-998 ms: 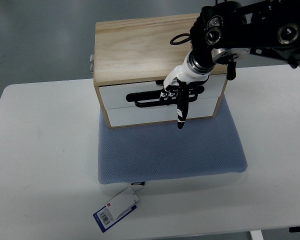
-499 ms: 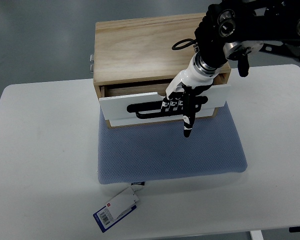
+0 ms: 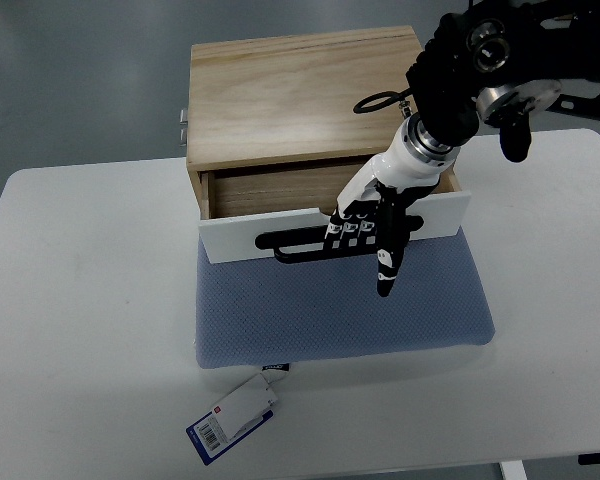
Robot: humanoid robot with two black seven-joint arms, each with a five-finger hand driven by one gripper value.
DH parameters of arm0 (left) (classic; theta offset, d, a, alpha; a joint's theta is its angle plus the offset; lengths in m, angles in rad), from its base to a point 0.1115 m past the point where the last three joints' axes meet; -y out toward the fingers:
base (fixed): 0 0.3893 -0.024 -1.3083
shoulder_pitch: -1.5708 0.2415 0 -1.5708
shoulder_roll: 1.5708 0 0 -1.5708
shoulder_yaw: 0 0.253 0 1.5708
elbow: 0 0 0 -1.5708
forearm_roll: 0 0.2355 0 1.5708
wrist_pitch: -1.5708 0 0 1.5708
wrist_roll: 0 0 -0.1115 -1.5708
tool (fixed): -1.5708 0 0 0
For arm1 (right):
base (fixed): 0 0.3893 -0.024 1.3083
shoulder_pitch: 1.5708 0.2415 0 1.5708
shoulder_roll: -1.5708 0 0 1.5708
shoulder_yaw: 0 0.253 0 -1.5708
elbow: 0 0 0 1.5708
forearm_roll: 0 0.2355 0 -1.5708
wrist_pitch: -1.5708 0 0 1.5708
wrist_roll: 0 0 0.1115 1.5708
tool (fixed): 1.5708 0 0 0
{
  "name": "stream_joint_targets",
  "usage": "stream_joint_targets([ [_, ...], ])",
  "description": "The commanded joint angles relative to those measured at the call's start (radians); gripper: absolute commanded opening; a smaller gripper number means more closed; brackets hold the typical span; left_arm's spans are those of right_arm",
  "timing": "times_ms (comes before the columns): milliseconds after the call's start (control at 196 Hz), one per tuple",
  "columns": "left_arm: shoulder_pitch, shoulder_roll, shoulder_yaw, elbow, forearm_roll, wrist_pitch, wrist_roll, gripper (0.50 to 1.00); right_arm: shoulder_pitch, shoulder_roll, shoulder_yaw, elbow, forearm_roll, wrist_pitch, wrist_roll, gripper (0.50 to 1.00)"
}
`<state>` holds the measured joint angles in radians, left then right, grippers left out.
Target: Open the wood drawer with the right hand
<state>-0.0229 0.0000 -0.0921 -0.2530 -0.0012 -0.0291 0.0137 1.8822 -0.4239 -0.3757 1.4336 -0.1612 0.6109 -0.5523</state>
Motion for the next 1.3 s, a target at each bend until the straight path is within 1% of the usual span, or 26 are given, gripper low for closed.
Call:
stream_joint_targets([
  [0, 0.0, 0.0, 0.0, 0.0, 0.001, 0.0, 0.0, 1.0, 0.003, -0.009, 0.0, 0.011, 0.009, 0.0, 0.0, 0.944],
  [346, 0.0, 0.0, 0.0, 0.0, 0.0, 0.0, 0.0, 1.0, 0.025, -0.044, 0.0, 0.076, 0.049, 0.0, 0.0, 0.944],
  [382, 0.0, 0.0, 0.0, 0.0, 0.001, 0.0, 0.0, 1.0, 0.037, -0.056, 0.0, 0.096, 0.061, 0.0, 0.0, 0.944],
  [535, 0.0, 0.0, 0.0, 0.0, 0.001, 0.0, 0.0, 1.0, 0.058, -0.073, 0.009, 0.117, 0.077, 0.0, 0.0, 0.944],
  [672, 0.0, 0.0, 0.0, 0.0, 0.001, 0.0, 0.0, 1.0, 0.072, -0.085, 0.029, 0.123, 0.089, 0.0, 0.0, 0.944],
  [840, 0.0, 0.0, 0.0, 0.0, 0.001, 0.0, 0.0, 1.0, 0.107, -0.131, 0.092, 0.114, 0.104, 0.0, 0.0, 0.944],
  [952, 0.0, 0.0, 0.0, 0.0, 0.001, 0.0, 0.0, 1.0, 0.115, -0.18, 0.169, 0.067, 0.106, 0.0, 0.002, 0.944],
  [1075, 0.0, 0.0, 0.002, -0.002, 0.001, 0.0, 0.0, 1.0, 0.101, -0.237, 0.251, -0.032, 0.127, 0.0, 0.008, 0.944],
  [1121, 0.0, 0.0, 0.002, -0.002, 0.001, 0.0, 0.0, 1.0, 0.091, -0.253, 0.279, -0.076, 0.132, 0.0, 0.022, 0.944],
  [1146, 0.0, 0.0, 0.002, -0.003, 0.001, 0.0, 0.0, 1.0, 0.069, -0.265, 0.299, -0.113, 0.132, 0.0, 0.04, 0.944],
  [1197, 0.0, 0.0, 0.002, -0.003, 0.001, 0.0, 0.0, 1.0, 0.069, -0.265, 0.299, -0.113, 0.132, 0.0, 0.04, 0.944],
  [1202, 0.0, 0.0, 0.003, -0.005, 0.001, 0.0, 0.0, 1.0, 0.016, -0.288, 0.341, -0.175, 0.132, 0.0, 0.075, 0.944],
  [1212, 0.0, 0.0, 0.003, -0.005, 0.001, 0.0, 0.0, 1.0, 0.015, -0.288, 0.342, -0.176, 0.132, 0.0, 0.075, 0.944],
  [1248, 0.0, 0.0, 0.003, -0.006, 0.003, 0.0, 0.0, 1.0, -0.031, -0.308, 0.402, -0.219, 0.132, 0.0, 0.11, 0.944],
  [1294, 0.0, 0.0, 0.003, -0.006, 0.003, 0.0, 0.0, 1.0, -0.031, -0.308, 0.402, -0.219, 0.132, 0.0, 0.111, 0.944],
])
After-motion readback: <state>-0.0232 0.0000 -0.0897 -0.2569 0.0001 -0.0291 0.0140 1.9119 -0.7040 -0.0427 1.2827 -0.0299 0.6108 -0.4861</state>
